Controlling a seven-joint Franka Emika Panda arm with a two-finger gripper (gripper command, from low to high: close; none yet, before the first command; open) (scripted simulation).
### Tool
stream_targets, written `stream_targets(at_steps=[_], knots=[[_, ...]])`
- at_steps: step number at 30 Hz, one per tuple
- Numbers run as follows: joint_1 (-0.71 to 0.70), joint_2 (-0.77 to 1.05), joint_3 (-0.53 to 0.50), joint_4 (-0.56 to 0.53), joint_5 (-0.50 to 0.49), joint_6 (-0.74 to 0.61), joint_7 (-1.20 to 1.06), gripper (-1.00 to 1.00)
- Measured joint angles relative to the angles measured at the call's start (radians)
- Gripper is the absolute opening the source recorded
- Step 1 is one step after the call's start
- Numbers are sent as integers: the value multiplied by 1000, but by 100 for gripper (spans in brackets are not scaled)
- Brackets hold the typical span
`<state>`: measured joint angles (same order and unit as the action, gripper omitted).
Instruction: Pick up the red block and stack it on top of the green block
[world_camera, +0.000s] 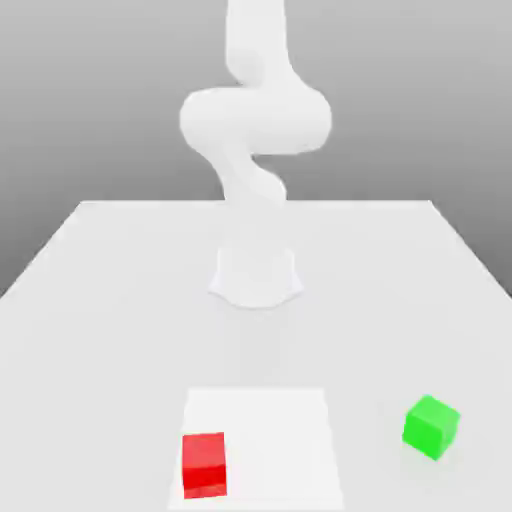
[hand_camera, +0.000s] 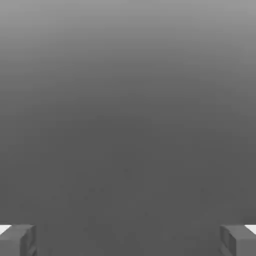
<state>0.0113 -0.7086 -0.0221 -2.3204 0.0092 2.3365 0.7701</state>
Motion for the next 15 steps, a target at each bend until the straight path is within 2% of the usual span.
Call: stream_targets(at_steps=[15], knots=[[41, 551, -106, -124, 64, 223, -189, 0]])
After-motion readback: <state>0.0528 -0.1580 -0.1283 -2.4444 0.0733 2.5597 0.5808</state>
